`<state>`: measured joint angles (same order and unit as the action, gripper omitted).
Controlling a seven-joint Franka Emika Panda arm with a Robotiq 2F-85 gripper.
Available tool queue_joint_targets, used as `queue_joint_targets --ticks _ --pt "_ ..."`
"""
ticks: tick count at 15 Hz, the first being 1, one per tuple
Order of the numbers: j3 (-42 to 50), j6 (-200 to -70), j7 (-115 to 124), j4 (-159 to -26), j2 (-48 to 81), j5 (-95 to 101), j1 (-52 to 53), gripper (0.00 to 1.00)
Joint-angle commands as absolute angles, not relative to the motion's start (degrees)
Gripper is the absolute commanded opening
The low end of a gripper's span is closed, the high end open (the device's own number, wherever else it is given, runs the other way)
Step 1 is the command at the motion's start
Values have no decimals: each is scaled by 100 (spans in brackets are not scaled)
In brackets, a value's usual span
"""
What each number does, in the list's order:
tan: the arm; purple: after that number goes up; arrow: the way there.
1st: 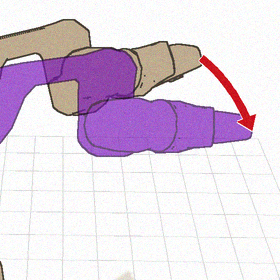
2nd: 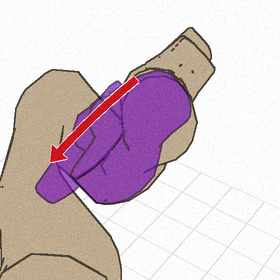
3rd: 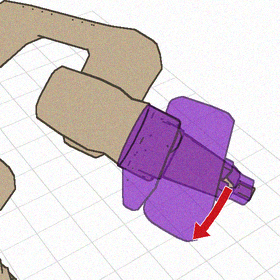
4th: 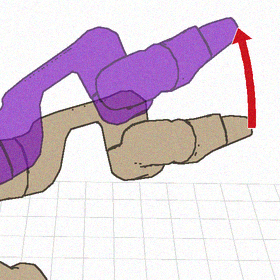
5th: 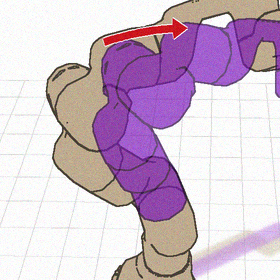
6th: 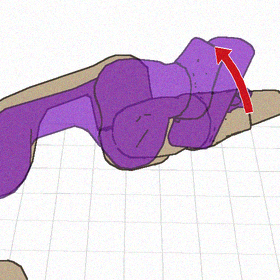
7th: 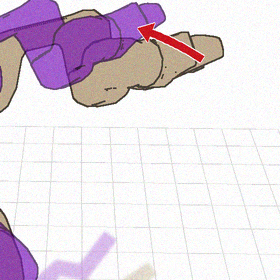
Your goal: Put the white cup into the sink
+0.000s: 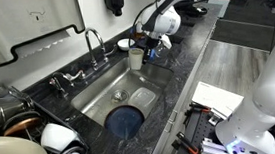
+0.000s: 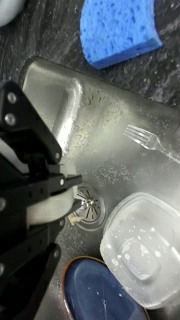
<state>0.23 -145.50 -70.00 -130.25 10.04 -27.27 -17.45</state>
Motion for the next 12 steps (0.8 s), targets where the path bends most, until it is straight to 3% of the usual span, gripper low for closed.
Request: queue_joint_targets --ticks 1,8,12 --pt "-45 -15179 -7566 -13543 787 -3159 -1514 4" --pt "-836 -17347 -8407 -13693 1546 -4885 -1371 4" --pt "-1065 -18218 -8346 -13429 2306 -4947 -1292 4"
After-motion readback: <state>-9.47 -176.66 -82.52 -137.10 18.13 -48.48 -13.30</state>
